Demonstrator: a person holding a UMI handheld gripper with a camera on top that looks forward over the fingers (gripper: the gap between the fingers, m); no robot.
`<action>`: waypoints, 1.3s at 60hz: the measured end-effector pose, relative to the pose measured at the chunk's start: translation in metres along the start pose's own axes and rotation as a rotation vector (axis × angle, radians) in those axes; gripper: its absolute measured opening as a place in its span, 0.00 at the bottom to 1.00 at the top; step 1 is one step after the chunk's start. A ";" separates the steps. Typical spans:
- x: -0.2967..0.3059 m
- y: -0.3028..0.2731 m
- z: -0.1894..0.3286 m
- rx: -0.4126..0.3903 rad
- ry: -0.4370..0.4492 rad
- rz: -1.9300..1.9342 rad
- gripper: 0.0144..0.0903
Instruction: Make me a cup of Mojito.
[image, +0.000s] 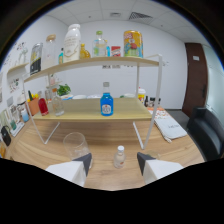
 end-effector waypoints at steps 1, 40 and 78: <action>-0.004 -0.002 -0.004 0.002 -0.006 -0.002 0.94; -0.148 -0.031 -0.042 0.063 -0.061 0.009 0.94; -0.301 -0.264 -0.031 0.340 -0.109 -0.014 0.94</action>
